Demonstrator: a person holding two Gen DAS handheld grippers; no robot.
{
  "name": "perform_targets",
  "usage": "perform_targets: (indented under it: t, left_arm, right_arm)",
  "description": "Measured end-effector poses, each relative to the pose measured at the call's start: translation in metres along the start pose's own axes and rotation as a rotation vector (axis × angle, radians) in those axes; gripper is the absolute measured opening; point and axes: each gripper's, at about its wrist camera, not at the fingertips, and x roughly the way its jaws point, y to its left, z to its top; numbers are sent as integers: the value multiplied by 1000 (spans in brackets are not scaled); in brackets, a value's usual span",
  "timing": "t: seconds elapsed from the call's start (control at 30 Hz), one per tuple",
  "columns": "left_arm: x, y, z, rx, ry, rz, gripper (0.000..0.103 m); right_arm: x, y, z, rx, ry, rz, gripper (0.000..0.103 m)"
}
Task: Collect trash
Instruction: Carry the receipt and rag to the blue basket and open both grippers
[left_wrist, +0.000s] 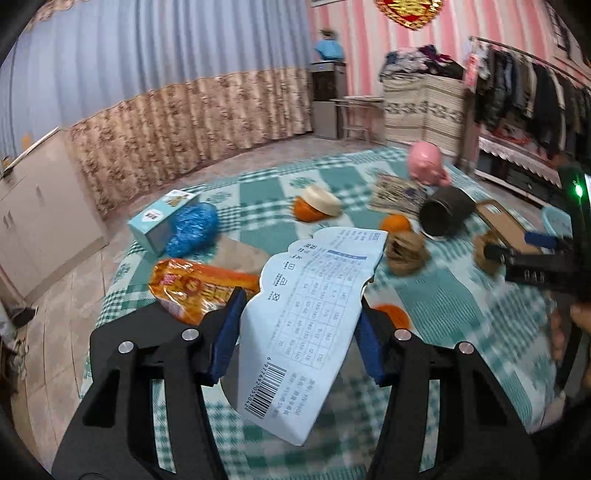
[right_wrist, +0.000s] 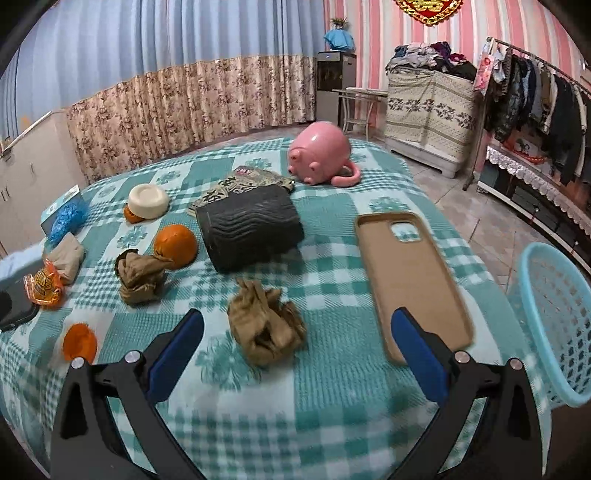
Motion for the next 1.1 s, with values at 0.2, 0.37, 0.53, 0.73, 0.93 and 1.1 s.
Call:
perform_targets:
  t: [0.2,0.37,0.53,0.73,0.93,1.1]
  left_arm:
    - [14,1,11,-20,-19,37,55]
    - [16,-20,26,3,-48,34,55]
    - [12,-47,49,-2,-83,2,55]
    - [-3,-102,86,34,-171,-43,55]
    - [-11,-167,105,85,-228,-125,55]
    - [-10,-222,110,115,-230,-207,55]
  right_arm:
    - [21,20,-8,-98,86,40,49]
    - [4,5,1,-64,52,68,43]
    - [-43,-42,33,2,-70,26,43]
    - [-102,-127,77,99,-180,-91,43]
    - [-128,-193,63,198,-219,-219,43]
    - [-123,-232,36,245,-175,-294,43]
